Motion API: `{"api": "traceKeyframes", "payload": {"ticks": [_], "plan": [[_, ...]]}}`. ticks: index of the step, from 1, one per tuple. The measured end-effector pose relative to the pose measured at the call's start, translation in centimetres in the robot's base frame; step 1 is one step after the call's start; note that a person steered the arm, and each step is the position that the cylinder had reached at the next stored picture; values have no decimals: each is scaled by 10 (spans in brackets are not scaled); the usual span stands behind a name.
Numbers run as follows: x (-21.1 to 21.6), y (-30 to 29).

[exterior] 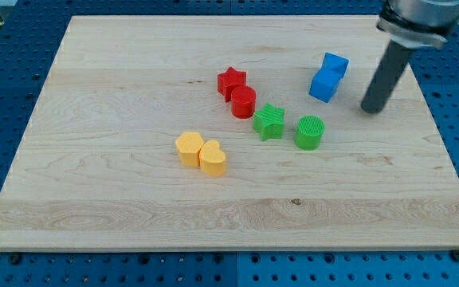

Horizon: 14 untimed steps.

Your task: Push the blue cube into the red star

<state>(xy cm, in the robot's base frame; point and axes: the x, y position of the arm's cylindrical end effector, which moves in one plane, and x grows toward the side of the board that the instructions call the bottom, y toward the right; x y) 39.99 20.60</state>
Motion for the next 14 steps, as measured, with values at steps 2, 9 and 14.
{"api": "traceKeyframes", "payload": {"ticks": [2,9,14], "plan": [[-38,-46],[-16,-92],[-53,-116]]}}
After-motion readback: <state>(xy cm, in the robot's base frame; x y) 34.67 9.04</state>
